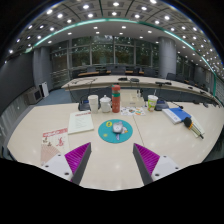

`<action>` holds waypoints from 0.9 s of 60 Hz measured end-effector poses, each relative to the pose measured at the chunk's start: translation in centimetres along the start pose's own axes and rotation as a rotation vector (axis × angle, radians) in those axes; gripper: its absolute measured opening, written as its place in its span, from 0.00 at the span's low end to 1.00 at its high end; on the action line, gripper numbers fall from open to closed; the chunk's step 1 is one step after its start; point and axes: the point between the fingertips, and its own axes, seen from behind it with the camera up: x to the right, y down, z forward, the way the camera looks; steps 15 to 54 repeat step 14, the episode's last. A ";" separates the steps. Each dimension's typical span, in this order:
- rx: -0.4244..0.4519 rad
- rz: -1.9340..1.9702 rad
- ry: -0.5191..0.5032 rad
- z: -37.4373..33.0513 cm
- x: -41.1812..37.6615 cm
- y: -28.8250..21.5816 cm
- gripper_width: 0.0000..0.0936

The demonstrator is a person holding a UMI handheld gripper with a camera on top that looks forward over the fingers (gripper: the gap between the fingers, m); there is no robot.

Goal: Arrange mouse

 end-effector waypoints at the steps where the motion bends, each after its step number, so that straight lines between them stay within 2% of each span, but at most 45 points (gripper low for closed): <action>1: 0.001 0.001 0.002 -0.2 0.0 0.1 0.91; 14: 0.028 0.002 0.005 -3.4 0.3 0.1 0.92; 54: 0.028 0.002 0.005 -3.4 0.3 0.1 0.92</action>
